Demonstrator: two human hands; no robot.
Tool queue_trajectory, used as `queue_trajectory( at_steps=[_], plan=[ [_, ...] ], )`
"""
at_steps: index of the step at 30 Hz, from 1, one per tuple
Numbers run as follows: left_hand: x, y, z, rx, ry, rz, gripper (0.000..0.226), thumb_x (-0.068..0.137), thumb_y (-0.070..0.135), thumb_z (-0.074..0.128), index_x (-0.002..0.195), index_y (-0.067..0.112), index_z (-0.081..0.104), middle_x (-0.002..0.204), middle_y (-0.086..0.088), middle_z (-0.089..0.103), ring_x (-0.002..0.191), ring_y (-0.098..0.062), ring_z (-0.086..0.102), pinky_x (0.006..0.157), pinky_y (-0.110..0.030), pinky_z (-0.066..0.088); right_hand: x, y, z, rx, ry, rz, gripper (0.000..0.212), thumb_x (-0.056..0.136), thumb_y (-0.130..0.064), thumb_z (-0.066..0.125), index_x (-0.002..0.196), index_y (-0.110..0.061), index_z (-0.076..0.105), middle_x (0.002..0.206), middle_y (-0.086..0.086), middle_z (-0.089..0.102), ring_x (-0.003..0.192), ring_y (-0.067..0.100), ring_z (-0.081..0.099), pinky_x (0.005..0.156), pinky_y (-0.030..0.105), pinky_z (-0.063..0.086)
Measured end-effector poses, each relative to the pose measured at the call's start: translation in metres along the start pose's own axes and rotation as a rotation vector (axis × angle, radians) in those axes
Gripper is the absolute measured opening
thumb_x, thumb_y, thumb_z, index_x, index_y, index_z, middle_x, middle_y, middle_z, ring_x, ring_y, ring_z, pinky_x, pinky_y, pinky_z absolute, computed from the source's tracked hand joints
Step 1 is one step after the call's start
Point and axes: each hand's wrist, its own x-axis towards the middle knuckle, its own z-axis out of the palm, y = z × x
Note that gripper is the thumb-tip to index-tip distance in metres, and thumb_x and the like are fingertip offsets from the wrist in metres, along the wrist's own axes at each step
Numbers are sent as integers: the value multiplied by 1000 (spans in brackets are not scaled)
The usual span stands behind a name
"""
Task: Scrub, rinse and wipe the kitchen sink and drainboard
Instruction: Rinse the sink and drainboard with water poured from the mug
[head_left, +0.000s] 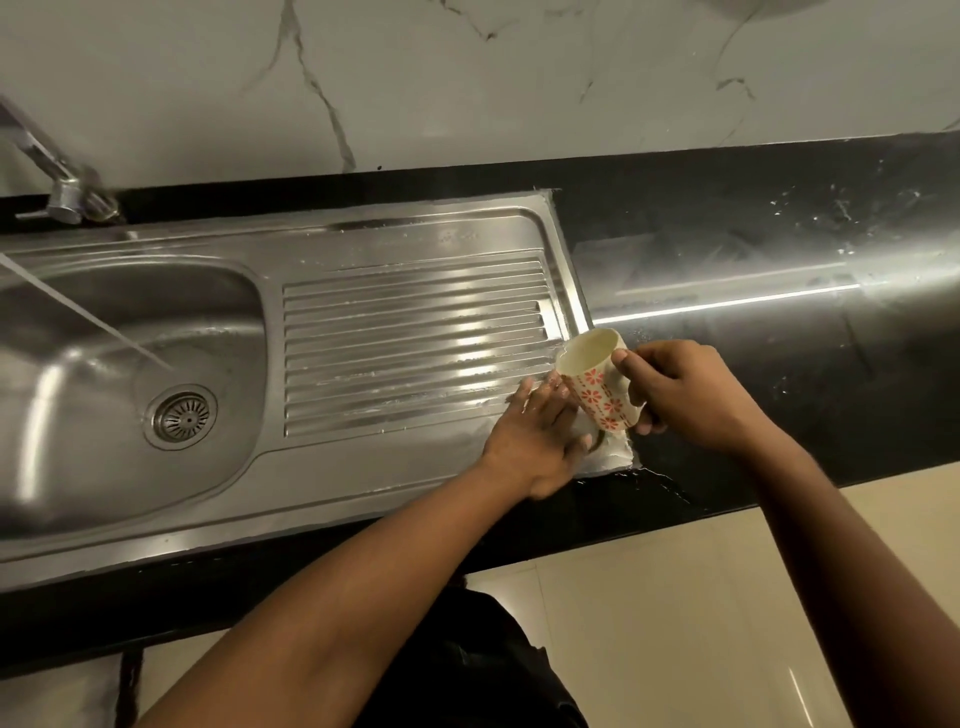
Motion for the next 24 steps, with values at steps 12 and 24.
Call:
queue_trajectory(
  at_steps=[12, 24],
  plan=[
    [-51, -38, 2, -104, 93, -384, 75, 106, 61, 2, 164, 18, -18, 170, -5, -27, 157, -26, -28, 129, -51, -11, 16, -7, 16, -12, -118, -30, 34, 107, -37, 53, 89, -15, 72, 72, 5, 73, 59, 18, 73, 65, 45, 64],
    [-36, -45, 3, -43, 161, -206, 69, 107, 49, 24, 163, 9, 23, 168, -13, 31, 160, -30, 16, 131, -50, 1, 47, -47, 58, -492, 84, -226, 44, 100, -52, 49, 69, -21, 57, 66, -1, 62, 64, 25, 58, 54, 33, 41]
  ],
)
